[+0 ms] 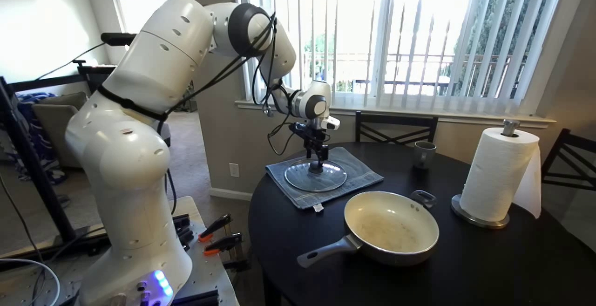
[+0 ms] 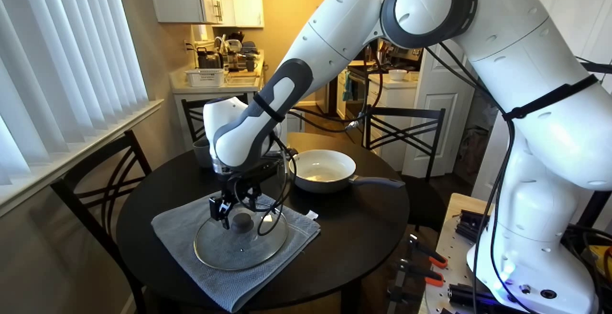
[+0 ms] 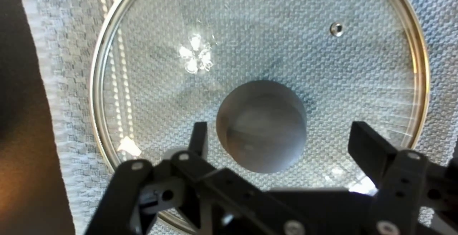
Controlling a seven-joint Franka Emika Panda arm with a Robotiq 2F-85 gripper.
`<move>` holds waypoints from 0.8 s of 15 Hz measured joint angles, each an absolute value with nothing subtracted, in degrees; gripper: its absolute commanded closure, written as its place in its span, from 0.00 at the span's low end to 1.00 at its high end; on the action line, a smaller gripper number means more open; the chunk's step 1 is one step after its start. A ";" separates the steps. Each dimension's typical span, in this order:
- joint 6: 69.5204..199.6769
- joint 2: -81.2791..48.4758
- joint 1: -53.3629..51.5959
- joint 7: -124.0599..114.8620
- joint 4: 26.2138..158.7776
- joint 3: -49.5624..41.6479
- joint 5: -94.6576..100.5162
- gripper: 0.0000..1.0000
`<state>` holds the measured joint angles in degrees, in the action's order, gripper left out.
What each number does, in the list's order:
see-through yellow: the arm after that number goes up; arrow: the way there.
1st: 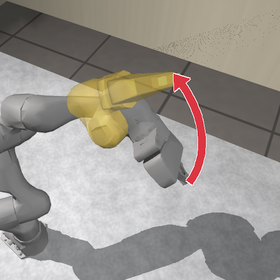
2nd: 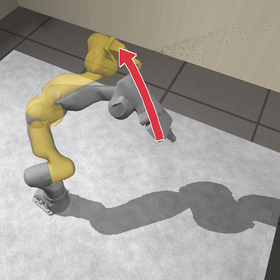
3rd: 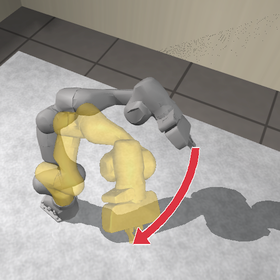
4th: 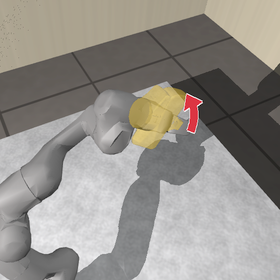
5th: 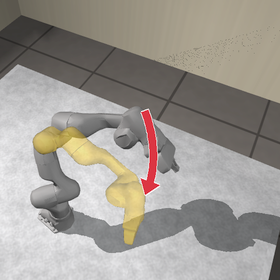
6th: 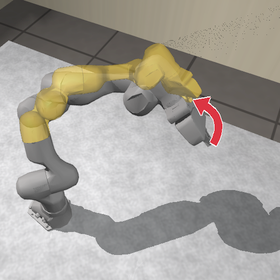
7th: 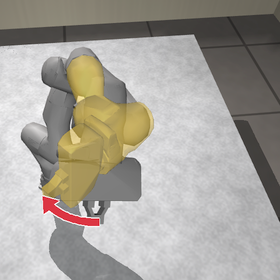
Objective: Put the lid on the pot
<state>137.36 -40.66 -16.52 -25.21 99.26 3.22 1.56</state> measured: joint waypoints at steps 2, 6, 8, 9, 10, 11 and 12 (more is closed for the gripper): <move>137.37 -41.24 -16.53 -25.21 99.25 3.22 1.40 0.00; 137.37 -42.60 -16.62 -25.21 99.07 3.31 1.31 0.00; 137.37 -42.95 -16.58 -25.21 98.96 3.21 1.23 0.00; 137.38 -43.01 -16.54 -25.21 98.90 3.08 1.07 0.00; 137.39 -43.02 -16.49 -25.21 98.82 2.92 0.71 0.00; 137.39 -43.02 -16.41 -25.21 98.69 2.76 0.35 0.00; 137.39 -43.02 -16.30 -25.21 98.51 2.63 0.09 0.00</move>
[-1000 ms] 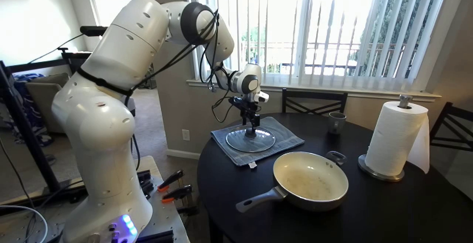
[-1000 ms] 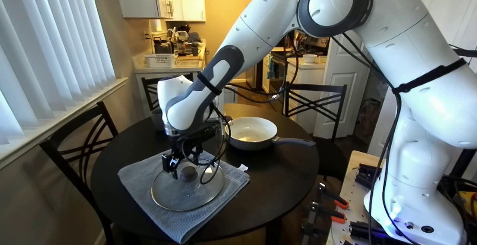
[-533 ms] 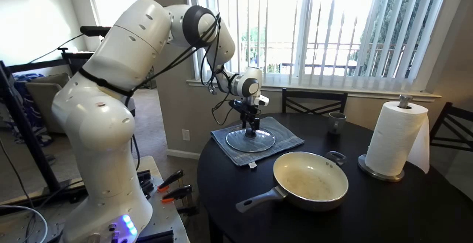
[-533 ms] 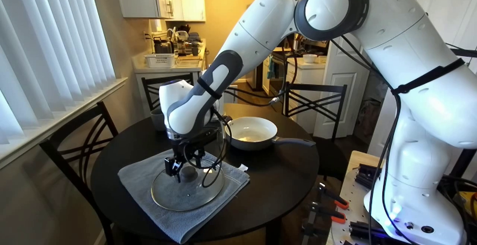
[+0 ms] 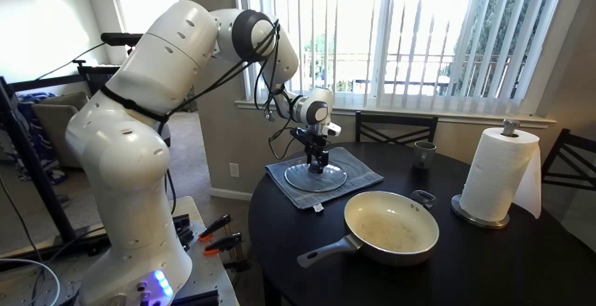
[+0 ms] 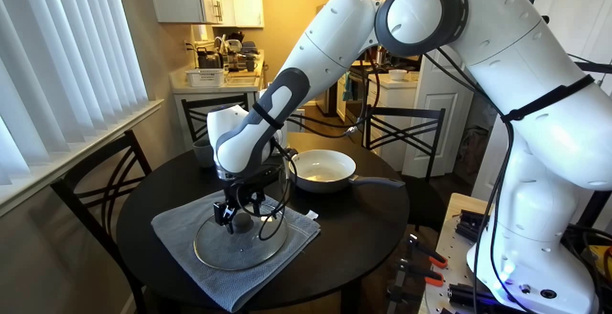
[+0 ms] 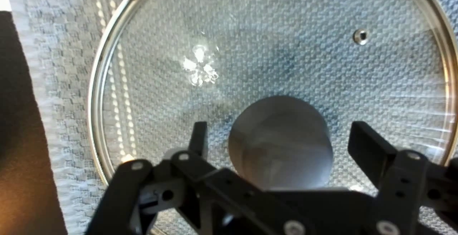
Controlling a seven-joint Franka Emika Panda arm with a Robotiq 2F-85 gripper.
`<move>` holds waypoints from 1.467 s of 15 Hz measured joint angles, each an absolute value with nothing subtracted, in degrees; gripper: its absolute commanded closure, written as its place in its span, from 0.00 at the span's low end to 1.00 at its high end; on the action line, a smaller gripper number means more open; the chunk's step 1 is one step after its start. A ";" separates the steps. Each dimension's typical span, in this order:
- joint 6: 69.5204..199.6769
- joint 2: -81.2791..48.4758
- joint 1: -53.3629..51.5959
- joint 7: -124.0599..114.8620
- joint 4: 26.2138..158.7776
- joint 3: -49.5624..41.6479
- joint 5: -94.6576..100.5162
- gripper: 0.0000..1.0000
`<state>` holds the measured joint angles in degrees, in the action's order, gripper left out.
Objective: Put the lid on the pot
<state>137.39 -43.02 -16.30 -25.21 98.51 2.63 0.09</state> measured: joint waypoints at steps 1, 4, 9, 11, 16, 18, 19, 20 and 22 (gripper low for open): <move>137.39 -43.02 -16.13 -25.22 98.35 2.61 -0.11 0.00; 137.39 -43.04 -15.89 -25.22 98.19 2.61 -0.75 0.26; 137.44 -43.17 -15.91 -25.22 98.07 2.72 -1.33 0.58; 137.07 -43.01 -15.93 -25.23 97.71 2.71 -1.49 0.65; 136.71 -42.99 -15.94 -25.31 97.47 2.70 -1.49 0.66; 136.63 -42.98 -15.94 -25.36 97.42 2.68 -1.49 0.66; 136.61 -42.95 -15.94 -25.41 97.38 2.65 -1.50 0.66; 136.60 -42.83 -15.92 -25.45 97.35 2.59 -1.55 0.66; 136.60 -42.10 -15.89 -25.46 97.23 2.22 -1.59 0.66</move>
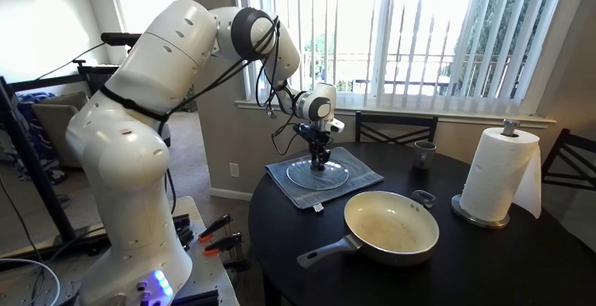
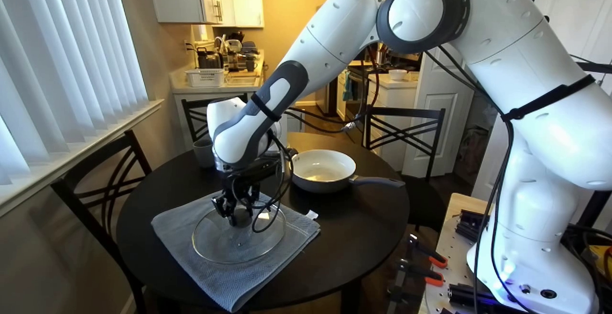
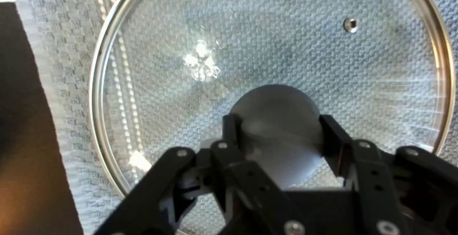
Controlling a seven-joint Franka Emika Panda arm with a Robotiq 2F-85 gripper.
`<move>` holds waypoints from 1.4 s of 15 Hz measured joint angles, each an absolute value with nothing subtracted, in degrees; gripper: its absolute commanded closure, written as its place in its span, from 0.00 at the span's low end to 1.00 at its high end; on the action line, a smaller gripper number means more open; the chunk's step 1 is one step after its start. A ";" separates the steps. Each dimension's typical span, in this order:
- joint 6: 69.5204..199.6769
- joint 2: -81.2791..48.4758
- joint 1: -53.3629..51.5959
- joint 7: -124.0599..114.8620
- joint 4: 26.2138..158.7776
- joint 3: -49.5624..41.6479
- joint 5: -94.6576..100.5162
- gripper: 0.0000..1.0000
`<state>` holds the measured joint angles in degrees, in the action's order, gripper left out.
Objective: Put the lid on the pot
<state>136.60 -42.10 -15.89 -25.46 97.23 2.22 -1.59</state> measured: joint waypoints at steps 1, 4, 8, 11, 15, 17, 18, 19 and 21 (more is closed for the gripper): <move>136.52 -41.49 -15.86 -25.46 97.14 1.93 -1.59 0.66; 135.03 -39.22 -15.66 -25.46 96.73 1.12 -1.59 0.66; 131.52 -37.27 -14.98 -25.46 96.42 0.82 -1.59 0.66; 127.86 -36.93 -13.79 -25.41 95.89 0.58 -1.59 0.66; 124.88 -35.73 -10.25 -25.02 95.84 -0.60 -1.59 0.66; 124.12 -34.96 -7.89 -24.88 95.85 -1.62 -1.59 0.66; 123.85 -34.55 -6.56 -24.85 95.91 -2.19 -1.59 0.66; 123.70 -34.20 -5.28 -24.82 96.03 -2.74 -1.60 0.66; 123.10 -33.80 -2.77 -24.79 96.29 -3.85 -1.61 0.66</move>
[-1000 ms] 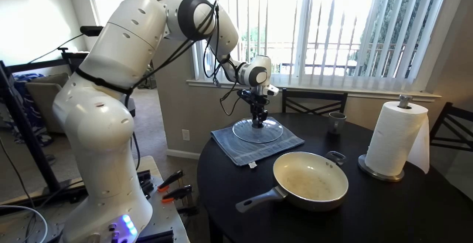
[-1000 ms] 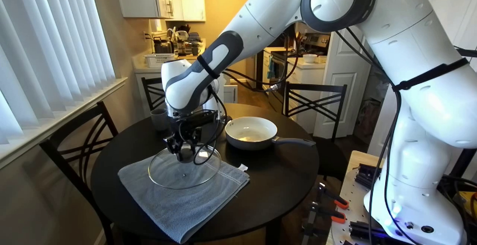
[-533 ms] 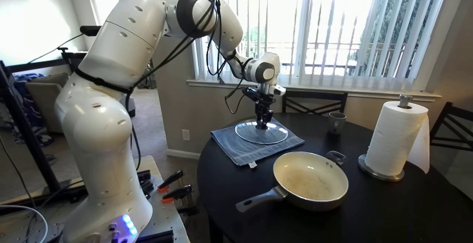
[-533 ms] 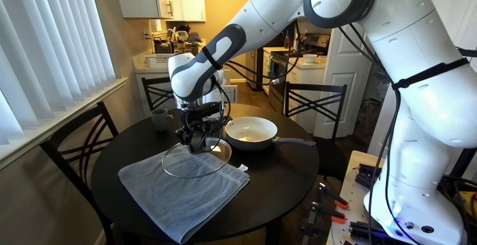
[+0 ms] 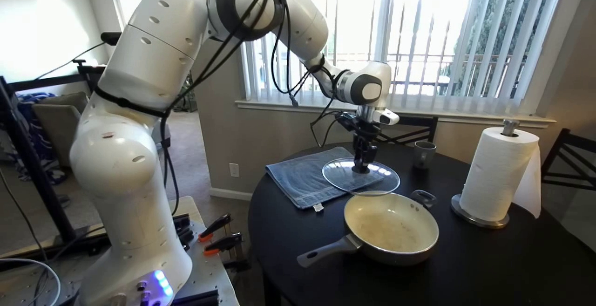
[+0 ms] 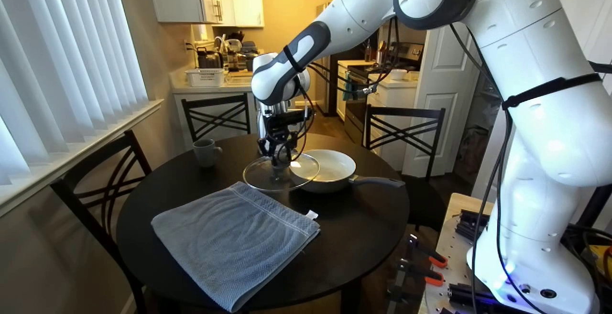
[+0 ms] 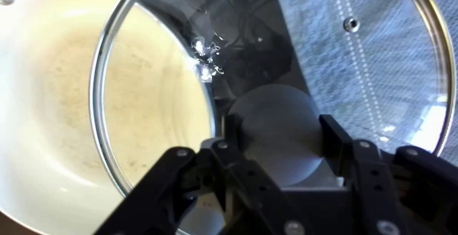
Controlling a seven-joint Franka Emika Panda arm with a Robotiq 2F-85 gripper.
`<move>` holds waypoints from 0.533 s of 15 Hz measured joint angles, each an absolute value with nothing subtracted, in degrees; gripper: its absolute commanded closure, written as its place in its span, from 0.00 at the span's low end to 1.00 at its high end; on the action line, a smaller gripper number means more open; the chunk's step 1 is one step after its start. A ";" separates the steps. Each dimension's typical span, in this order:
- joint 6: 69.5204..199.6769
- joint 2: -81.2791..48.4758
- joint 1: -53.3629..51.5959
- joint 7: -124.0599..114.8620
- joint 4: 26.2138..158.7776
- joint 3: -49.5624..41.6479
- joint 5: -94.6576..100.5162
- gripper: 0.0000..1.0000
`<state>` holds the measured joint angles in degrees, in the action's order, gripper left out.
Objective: Put the lid on the pot
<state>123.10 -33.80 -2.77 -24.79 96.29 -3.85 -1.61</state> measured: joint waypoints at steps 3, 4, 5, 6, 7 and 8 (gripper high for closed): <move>122.29 -33.80 0.13 -24.78 97.15 -5.30 -1.63 0.66; 122.18 -33.81 0.87 -24.78 97.68 -5.66 -1.64 0.66; 122.16 -33.81 1.49 -24.78 98.25 -5.91 -1.68 0.66; 122.16 -33.81 2.06 -24.78 98.84 -6.10 -1.83 0.66; 122.16 -33.81 2.60 -24.78 99.41 -6.24 -2.28 0.66; 122.18 -33.79 3.20 -24.78 99.95 -6.33 -3.25 0.66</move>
